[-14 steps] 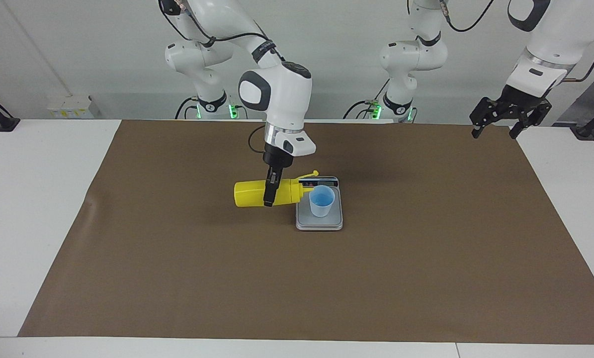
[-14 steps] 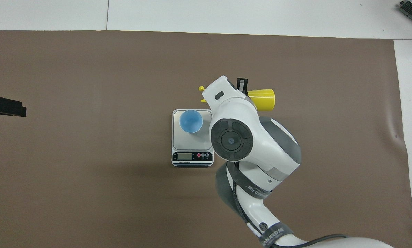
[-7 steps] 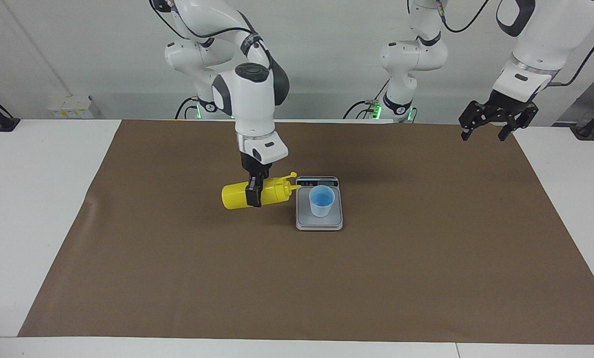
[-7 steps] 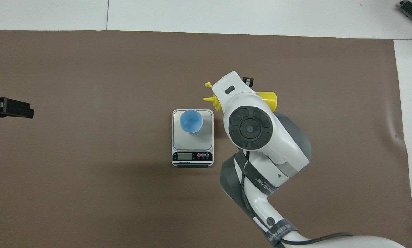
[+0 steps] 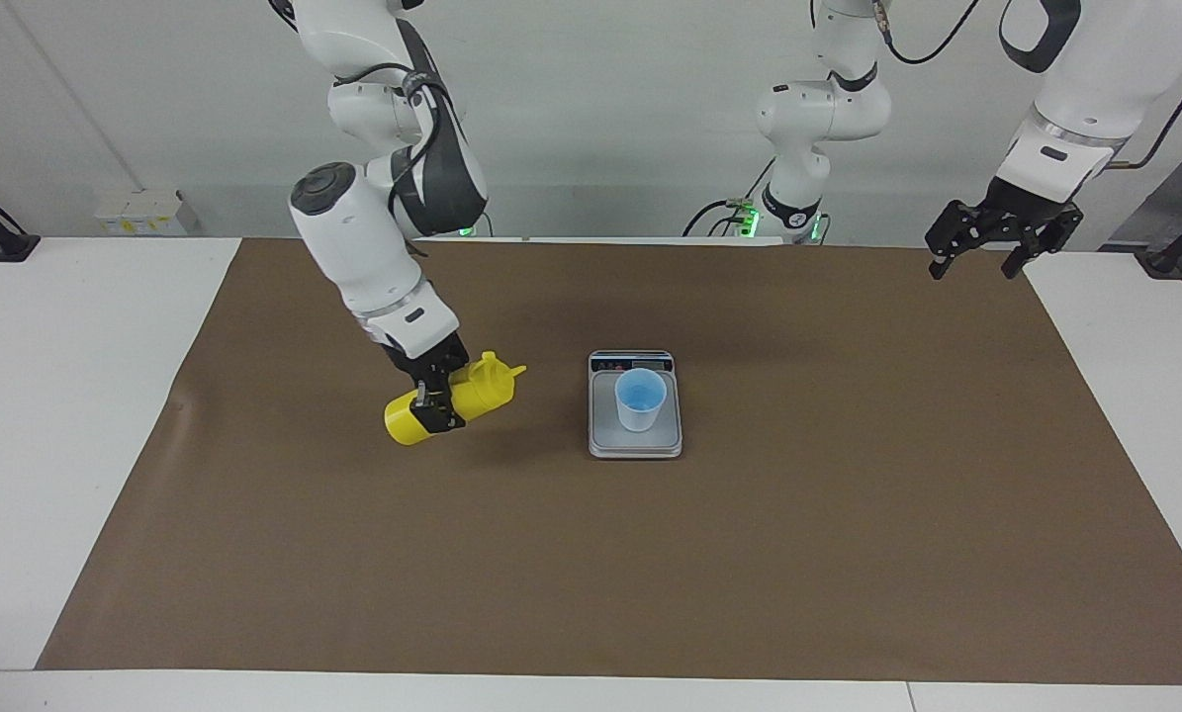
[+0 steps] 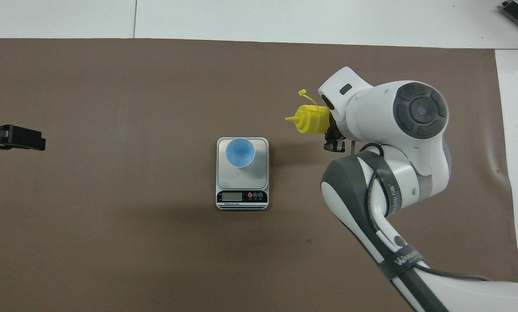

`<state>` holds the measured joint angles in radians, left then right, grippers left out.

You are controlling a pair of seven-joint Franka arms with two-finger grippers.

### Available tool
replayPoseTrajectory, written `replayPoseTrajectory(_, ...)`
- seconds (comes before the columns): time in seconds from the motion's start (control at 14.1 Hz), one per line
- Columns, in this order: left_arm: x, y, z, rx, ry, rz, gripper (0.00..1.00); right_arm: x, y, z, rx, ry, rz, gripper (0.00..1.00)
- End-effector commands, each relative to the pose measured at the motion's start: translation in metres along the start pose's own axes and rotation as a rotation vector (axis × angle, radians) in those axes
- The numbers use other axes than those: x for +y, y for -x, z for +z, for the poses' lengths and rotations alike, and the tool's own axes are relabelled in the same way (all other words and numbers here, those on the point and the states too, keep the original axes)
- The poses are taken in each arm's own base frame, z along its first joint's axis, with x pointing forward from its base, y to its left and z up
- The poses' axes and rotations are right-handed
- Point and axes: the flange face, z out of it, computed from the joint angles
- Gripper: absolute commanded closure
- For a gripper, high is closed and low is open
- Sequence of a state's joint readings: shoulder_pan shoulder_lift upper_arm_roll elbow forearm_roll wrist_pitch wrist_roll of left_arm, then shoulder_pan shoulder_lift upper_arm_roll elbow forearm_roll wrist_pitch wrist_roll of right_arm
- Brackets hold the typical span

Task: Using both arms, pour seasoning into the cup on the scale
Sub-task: 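Turn the bottle upright and carry it back with the right gripper, then set the yellow bottle down on the table and open the right gripper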

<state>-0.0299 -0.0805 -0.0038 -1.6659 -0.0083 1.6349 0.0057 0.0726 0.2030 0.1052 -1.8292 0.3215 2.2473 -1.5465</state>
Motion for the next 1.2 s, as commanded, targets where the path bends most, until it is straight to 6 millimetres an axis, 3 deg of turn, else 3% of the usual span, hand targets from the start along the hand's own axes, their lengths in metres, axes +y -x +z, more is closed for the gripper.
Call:
replayPoseTrajectory(0.0,-0.002,0.01,-0.001,0.006,0.012,-0.016,0.0,-0.013,0.052,-0.015,0.138,0.03,0.017,1.0)
replayPoseTrajectory(0.21,-0.002,0.01,-0.001,0.006,0.011,-0.016,0.0,-0.023,0.113,-0.013,0.275,0.04,0.055,1.0)
replayPoseTrajectory(0.49,-0.002,0.01,-0.001,0.006,0.012,-0.016,0.0,-0.038,0.172,-0.009,0.503,0.057,0.265,1.0)
replayPoseTrajectory(0.71,-0.002,0.01,-0.002,0.007,0.012,-0.016,0.0,-0.059,0.195,0.007,0.616,0.066,0.374,1.0)
replayPoseTrajectory(0.92,-0.002,0.01,-0.001,0.006,0.012,-0.016,0.0,-0.083,0.209,0.026,0.685,0.09,0.385,1.0)
replayPoseTrajectory(1.13,-0.002,0.01,-0.001,0.006,0.012,-0.014,0.0,-0.107,0.238,0.042,0.739,0.093,0.404,1.0)
